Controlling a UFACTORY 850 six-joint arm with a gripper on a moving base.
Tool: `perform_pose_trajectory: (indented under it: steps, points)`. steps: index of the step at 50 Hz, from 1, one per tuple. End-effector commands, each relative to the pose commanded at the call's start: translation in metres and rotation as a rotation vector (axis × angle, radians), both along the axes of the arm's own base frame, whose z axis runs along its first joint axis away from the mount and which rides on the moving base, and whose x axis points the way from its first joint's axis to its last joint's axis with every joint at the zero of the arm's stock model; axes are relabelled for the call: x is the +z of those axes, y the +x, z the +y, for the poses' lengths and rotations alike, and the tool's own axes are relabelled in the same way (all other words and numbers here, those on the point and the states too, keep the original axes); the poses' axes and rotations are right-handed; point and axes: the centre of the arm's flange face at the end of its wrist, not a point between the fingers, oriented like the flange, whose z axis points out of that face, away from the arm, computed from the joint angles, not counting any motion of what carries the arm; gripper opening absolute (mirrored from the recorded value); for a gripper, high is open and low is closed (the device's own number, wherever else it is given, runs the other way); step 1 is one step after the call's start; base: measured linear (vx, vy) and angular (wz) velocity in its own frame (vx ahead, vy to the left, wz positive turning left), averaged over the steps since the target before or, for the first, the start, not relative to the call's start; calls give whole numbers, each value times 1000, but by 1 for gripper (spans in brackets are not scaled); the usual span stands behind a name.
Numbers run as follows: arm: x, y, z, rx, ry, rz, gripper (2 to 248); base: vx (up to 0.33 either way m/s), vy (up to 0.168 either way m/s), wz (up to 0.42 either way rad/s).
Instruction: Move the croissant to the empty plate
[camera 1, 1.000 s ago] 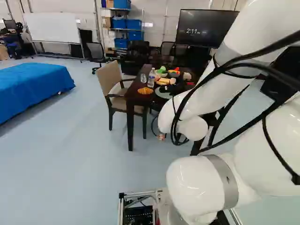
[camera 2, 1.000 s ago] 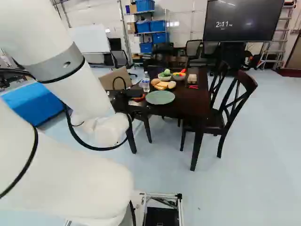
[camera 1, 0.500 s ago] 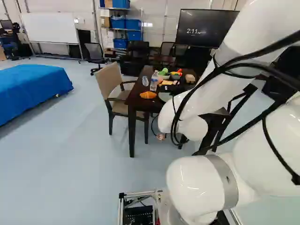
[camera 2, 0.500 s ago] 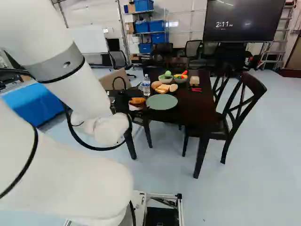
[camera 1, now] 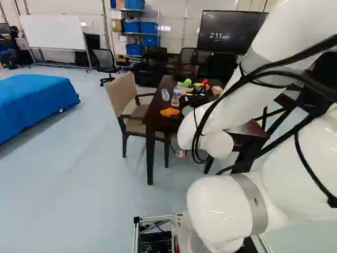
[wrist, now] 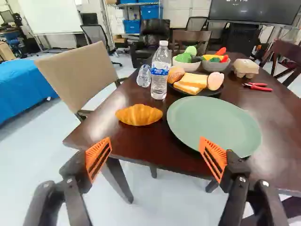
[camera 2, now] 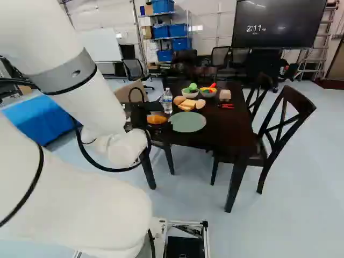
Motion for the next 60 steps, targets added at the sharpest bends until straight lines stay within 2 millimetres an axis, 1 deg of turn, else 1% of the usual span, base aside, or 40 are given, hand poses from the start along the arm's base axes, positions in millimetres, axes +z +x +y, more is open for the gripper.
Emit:
perform_pose_trajectory:
  steps: [48,60]
  points:
    - [0,0,0,0,0,0,247,3,1,1]
    - [8,7,0,0,0,-22,247,0,0,0]
